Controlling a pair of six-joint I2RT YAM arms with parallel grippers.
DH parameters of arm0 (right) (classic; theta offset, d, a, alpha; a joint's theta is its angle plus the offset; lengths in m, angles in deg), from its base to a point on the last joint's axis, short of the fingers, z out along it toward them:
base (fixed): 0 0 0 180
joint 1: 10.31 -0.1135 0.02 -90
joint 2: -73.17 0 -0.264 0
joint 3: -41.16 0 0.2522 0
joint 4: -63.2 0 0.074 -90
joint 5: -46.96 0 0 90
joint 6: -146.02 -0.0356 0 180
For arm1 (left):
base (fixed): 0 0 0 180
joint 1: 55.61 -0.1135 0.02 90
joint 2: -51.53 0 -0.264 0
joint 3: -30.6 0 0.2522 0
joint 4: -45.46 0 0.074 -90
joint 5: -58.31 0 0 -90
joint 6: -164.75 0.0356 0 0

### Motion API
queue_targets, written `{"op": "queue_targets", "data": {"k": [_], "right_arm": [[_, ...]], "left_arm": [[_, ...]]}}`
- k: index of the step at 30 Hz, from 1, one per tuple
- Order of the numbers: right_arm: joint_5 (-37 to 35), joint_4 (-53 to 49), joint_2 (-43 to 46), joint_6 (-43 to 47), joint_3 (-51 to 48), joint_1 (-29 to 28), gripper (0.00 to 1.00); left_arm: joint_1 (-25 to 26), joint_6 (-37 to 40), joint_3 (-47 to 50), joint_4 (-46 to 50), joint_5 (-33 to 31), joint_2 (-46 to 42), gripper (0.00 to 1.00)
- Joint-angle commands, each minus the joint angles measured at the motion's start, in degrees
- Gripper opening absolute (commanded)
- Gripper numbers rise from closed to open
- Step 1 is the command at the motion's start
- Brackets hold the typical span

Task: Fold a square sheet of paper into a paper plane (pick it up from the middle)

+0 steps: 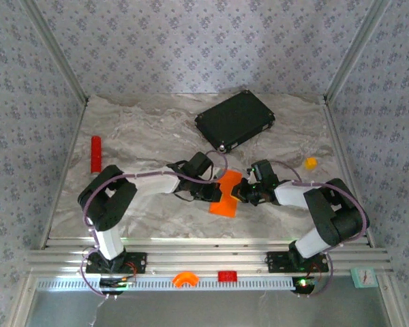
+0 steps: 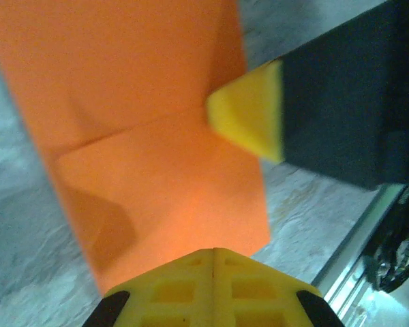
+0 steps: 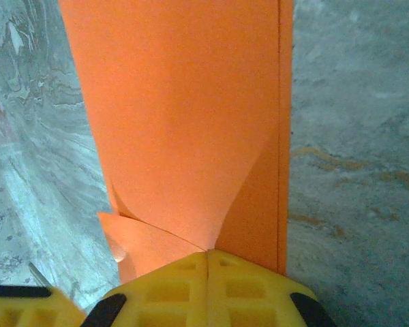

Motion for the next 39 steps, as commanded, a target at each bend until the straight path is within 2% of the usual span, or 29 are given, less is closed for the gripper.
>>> {"op": "queue_targets", "data": {"k": [1,7,17,25,29,34,39], "right_arm": [[-3.1,-4.51,-0.69,0.31,-1.94,0.3,0.0],[-3.27,-4.6,-0.9,0.26,-2.23,0.35,0.0],[-3.05,-4.95,-1.0,0.42,-1.68,0.47,0.0],[-2.54,-5.03,0.12,0.08,-0.94,0.06,0.0],[-1.17,-4.86,3.14,-0.37,0.33,-0.53,0.04],[0.03,-5.1,6.98,-0.11,2.6,-2.07,0.08],[-1.15,-5.26,3.84,0.26,5.73,-6.72,0.09]], "left_arm": [[0.7,1.31,-2.92,0.31,2.39,1.39,0.07],[0.82,1.43,-1.23,-0.19,1.89,5.16,0.07],[0.41,1.06,9.25,-1.86,-1.61,0.11,0.04],[0.19,1.16,9.07,-2.37,-1.46,-0.22,0.01],[0.18,0.89,9.24,-2.77,-1.53,-0.06,0.0],[0.19,0.9,9.53,-2.84,-1.71,0.05,0.0],[0.18,0.72,9.37,-3.04,-1.66,0.42,0.0]]}}
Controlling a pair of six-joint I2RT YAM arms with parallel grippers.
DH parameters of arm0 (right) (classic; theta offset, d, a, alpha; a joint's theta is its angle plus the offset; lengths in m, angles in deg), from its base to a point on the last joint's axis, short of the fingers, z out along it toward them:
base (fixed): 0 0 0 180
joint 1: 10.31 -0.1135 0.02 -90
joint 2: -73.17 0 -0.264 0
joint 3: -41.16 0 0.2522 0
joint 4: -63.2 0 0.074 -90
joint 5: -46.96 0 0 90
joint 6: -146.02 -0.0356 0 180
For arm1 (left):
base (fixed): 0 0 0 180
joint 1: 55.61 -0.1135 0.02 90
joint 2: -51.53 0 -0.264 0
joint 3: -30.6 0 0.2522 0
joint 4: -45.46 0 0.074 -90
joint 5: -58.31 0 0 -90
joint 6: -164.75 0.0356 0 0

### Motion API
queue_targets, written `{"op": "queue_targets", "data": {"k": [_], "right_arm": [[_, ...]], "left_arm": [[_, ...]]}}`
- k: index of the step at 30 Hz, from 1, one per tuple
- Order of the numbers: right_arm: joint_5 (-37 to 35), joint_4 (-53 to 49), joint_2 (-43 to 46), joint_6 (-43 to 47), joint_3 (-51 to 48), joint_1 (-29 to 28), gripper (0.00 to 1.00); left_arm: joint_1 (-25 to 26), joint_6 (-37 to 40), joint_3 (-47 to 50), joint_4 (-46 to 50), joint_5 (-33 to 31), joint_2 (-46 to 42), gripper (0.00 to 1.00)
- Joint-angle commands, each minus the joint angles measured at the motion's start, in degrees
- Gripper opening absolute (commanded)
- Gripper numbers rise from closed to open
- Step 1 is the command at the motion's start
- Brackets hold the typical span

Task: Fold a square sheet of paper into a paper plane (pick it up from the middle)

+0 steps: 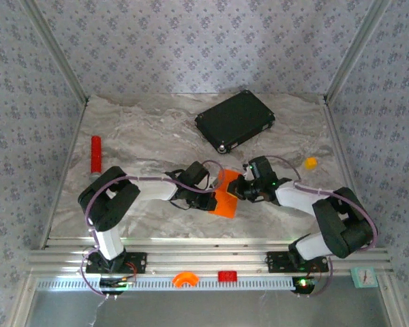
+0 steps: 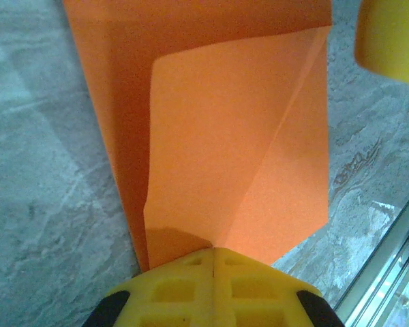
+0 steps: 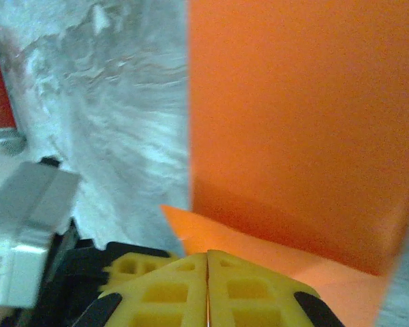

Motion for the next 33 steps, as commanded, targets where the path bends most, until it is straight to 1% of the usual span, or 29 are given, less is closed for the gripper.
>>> {"op": "queue_targets", "data": {"k": [1,5,11,21,26,30,33], "right_arm": [[-1.38,-1.64,-2.94,0.09,2.4,-2.67,0.09],[-2.17,-0.2,-7.38,-1.83,0.62,-2.89,0.05],[-1.63,0.6,-10.17,-1.61,-2.23,-0.89,0.01],[-1.14,0.93,-10.89,-0.73,-2.66,0.6,0.0],[-0.59,1.74,-11.44,-1.03,-2.46,0.55,0.0],[0.08,2.97,-11.05,-1.76,-2.22,0.38,0.01],[0.01,2.86,-10.59,-1.93,-2.09,0.27,0.01]], "left_arm": [[-0.25,0.12,1.07,2.24,-1.25,0.42,0.0],[-0.31,0.1,1.05,2.67,-1.32,-0.06,0.0],[-0.89,0.45,2.64,3.24,-1.19,-1.79,0.0],[-1.17,5.2,6.7,8.5,-0.83,-6.79,0.0],[-1.13,6.82,6.66,11.13,-3.0,-8.96,0.0],[-1.13,4.68,4.93,8.6,-4.48,-11.53,0.0],[-1.18,3.04,2.32,5.76,-4.6,-10.72,0.0]]}}
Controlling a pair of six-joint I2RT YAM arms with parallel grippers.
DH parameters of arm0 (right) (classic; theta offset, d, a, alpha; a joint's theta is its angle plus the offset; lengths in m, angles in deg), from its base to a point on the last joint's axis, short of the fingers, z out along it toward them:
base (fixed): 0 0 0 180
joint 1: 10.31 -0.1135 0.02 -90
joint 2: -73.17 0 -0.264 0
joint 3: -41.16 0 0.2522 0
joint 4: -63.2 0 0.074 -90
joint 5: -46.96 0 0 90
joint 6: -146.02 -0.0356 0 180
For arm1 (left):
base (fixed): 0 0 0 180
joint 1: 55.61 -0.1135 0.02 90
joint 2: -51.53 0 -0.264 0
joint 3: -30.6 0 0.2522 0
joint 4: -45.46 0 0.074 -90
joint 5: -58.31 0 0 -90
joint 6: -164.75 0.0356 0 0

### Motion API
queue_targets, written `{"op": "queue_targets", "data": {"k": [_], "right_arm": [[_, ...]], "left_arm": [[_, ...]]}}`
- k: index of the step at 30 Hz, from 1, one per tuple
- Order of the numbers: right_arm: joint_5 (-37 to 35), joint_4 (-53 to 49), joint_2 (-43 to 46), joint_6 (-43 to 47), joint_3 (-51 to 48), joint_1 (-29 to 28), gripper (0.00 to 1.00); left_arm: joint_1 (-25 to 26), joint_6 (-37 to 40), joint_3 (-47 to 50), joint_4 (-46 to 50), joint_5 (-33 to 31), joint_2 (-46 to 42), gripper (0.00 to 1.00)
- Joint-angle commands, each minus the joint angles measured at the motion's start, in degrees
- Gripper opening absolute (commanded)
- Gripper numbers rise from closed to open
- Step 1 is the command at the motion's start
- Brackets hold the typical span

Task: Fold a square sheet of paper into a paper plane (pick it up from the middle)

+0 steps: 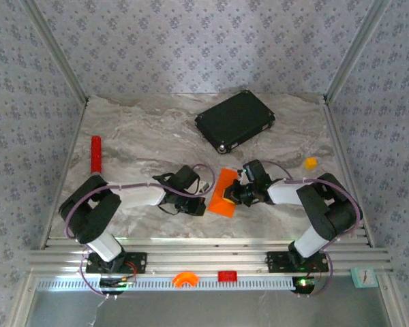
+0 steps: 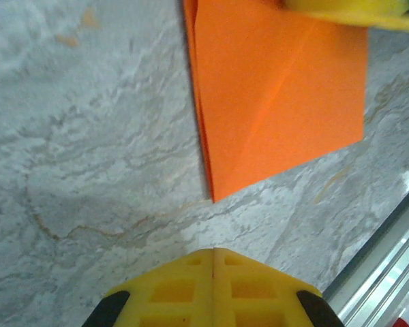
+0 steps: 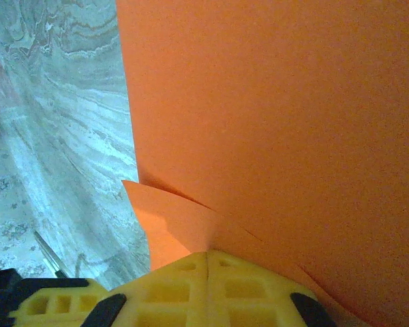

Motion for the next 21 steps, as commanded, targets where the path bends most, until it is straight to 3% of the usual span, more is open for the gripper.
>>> {"op": "queue_targets", "data": {"k": [1,10,16,21], "right_arm": [[-2.82,-2.63,-1.14,-0.71,-0.92,0.25,0.02],[-2.59,-2.24,0.59,-1.42,-0.79,0.09,0.03],[-2.65,-2.15,3.43,-1.73,1.09,-2.09,0.06],[-5.05,-3.3,0.71,-1.53,2.71,-5.65,0.06]], "left_arm": [[-0.32,-1.43,-4.53,-1.9,-0.79,0.22,0.0],[-0.21,-1.55,-9.43,-3.3,1.8,10.46,0.02],[-0.23,-3.41,-5.28,-4.64,0.83,11.8,0.0],[-0.17,-4.03,-4.55,-4.58,0.11,12.49,0.0]]}}
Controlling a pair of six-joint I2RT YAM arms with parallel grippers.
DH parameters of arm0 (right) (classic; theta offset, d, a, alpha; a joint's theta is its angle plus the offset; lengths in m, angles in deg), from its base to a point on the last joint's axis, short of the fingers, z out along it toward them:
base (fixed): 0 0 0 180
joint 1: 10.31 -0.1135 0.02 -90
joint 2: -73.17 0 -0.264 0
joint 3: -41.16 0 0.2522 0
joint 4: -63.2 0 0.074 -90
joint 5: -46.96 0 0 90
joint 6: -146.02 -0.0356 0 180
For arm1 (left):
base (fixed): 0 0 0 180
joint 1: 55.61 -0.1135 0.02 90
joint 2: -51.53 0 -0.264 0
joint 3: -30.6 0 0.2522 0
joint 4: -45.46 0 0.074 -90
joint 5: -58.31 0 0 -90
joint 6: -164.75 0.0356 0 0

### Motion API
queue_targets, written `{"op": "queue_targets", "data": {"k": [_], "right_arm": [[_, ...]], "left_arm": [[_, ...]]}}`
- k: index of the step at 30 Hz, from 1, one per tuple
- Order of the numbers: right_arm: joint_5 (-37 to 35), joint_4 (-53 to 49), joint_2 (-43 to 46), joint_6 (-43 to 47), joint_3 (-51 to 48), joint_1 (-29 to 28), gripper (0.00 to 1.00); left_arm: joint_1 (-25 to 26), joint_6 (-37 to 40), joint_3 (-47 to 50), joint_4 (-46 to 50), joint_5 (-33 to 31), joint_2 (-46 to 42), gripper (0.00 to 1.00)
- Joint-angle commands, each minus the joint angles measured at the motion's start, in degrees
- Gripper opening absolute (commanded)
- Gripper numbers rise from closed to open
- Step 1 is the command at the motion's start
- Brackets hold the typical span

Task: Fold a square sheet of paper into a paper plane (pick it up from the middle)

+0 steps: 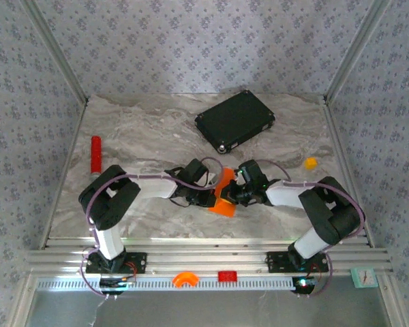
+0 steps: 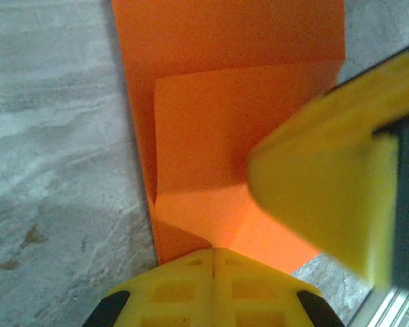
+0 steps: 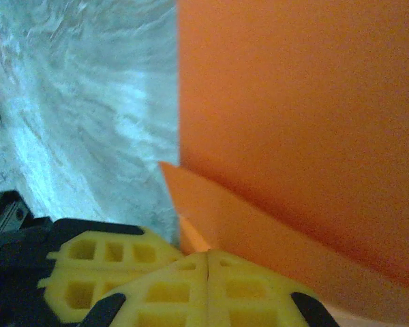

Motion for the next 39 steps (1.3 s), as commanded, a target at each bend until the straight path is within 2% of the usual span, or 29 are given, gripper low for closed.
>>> {"op": "queue_targets", "data": {"k": [1,9,19,25,32,39], "right_arm": [[-2.85,-2.75,-1.96,-0.32,0.99,-1.12,0.06],[-1.38,-1.1,-0.08,0.56,-4.5,4.95,0.05],[1.12,-1.24,3.18,2.49,-5.62,12.68,0.06],[-0.85,-4.99,10.73,1.59,-5.33,10.44,0.09],[-5.75,-15.72,19.66,2.32,-3.92,6.83,0.14],[-6.47,-18.64,22.5,0.53,-4.39,4.15,0.19]], "left_arm": [[0.15,-0.64,1.75,3.37,-1.91,1.91,0.0],[-0.02,-0.11,1.07,4.36,-1.36,1.74,0.0],[-0.02,-0.91,1.09,4.1,-1.21,0.63,0.0],[-0.01,-1.57,0.7,4.34,-1.13,-2.28,0.0],[-0.08,0.29,-3.22,6.95,-2.19,-6.26,0.01],[-0.93,1.03,-7.21,6.44,0.1,0.19,0.03]]}}
